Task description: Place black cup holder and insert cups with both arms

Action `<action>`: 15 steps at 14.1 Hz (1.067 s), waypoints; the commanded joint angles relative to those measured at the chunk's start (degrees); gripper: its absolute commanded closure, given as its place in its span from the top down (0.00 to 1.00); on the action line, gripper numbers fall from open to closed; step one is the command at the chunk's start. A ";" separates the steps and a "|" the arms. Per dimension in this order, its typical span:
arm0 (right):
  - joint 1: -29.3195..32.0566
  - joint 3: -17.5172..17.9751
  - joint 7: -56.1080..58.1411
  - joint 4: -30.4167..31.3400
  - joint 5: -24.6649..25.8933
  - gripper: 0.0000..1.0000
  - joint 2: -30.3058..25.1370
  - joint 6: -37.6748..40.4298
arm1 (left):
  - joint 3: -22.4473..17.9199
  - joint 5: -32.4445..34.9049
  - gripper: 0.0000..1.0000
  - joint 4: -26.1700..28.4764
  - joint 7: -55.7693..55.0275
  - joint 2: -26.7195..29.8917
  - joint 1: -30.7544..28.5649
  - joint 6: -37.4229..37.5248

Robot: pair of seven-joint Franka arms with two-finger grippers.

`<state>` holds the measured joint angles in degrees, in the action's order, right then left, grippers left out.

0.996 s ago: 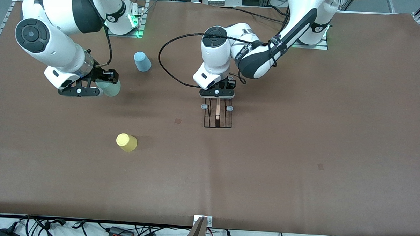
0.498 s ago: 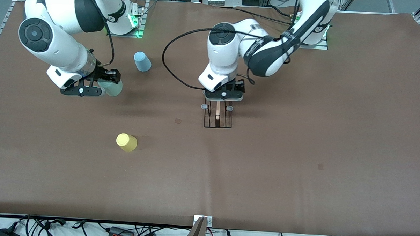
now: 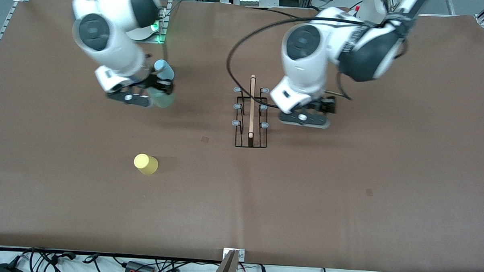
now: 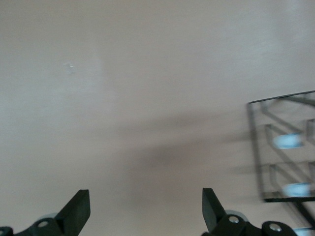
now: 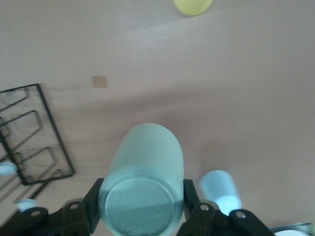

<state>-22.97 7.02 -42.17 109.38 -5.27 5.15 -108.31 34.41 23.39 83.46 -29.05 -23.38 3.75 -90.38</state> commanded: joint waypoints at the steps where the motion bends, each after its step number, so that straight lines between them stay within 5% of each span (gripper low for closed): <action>1: -6.45 1.33 -13.76 -0.40 -0.53 0.10 2.48 -5.48 | 0.66 0.60 1.00 -0.23 11.52 0.88 -7.32 2.49; 6: -11.40 5.45 -28.56 -0.31 -0.36 0.10 4.42 -12.96 | 1.01 -0.44 1.00 -0.32 20.41 1.06 -16.74 2.40; 10: -13.77 6.78 -32.54 -0.13 1.48 0.10 6.79 -17.11 | 0.83 -8.18 1.00 -0.40 28.15 2.98 -23.95 2.49; 15: -14.48 6.87 -32.89 -0.04 3.07 0.10 9.08 -18.43 | 0.57 -8.28 1.00 -0.40 31.25 5.45 -25.19 3.54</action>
<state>-37.18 13.79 -73.45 109.43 -3.37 13.61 -125.80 34.54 15.94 82.84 0.91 -20.21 -21.15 -88.36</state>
